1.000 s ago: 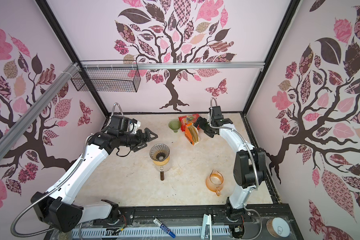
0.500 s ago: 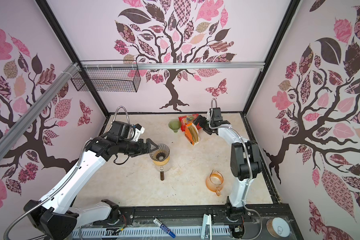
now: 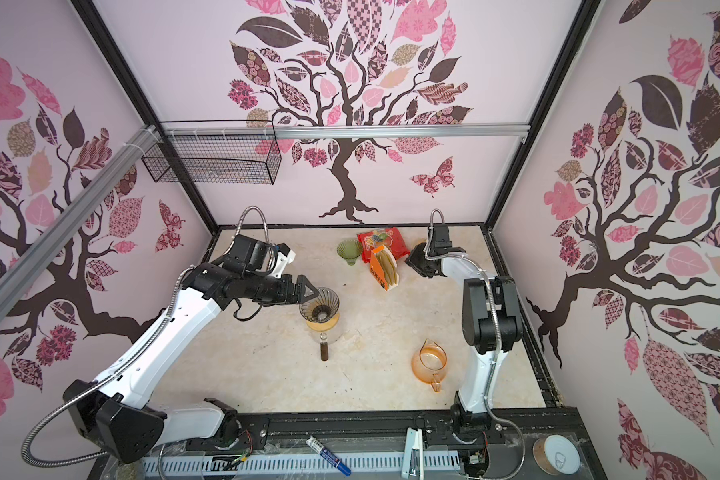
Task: Place the coffee filter in the dripper
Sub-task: 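Lower the right gripper over the paper filters in the orange box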
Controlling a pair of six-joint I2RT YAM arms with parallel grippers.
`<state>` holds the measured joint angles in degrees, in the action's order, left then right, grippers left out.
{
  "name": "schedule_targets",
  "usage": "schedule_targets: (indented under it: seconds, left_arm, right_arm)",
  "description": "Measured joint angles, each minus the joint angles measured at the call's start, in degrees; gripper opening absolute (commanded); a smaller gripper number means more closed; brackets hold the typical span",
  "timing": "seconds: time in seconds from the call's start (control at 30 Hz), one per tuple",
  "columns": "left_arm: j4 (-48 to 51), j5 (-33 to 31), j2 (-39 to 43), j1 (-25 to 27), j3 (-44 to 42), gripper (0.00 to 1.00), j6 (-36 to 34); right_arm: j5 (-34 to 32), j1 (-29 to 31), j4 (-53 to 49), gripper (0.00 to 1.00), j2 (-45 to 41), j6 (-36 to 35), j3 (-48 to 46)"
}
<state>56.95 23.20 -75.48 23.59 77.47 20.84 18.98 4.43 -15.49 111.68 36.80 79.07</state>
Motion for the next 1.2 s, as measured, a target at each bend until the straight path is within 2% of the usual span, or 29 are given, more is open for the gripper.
schedule_targets:
  seconds: [0.47, 1.0, 1.2]
  left_arm:
    - [0.1, 0.0, 1.6, -0.1, 0.0, 0.97, 0.1]
    - [0.2, 0.0, 1.6, -0.5, 0.0, 0.97, 0.0]
    - [0.2, -0.1, 1.6, -0.6, 0.0, 0.97, -0.1]
  right_arm:
    - [3.3, 1.9, -6.1, 0.28, 8.0, -1.5, 6.9]
    - [3.3, 5.2, -8.1, 0.28, 7.8, -2.1, 3.9]
    - [-0.6, 5.3, -10.3, 0.27, 5.4, -2.3, 3.6]
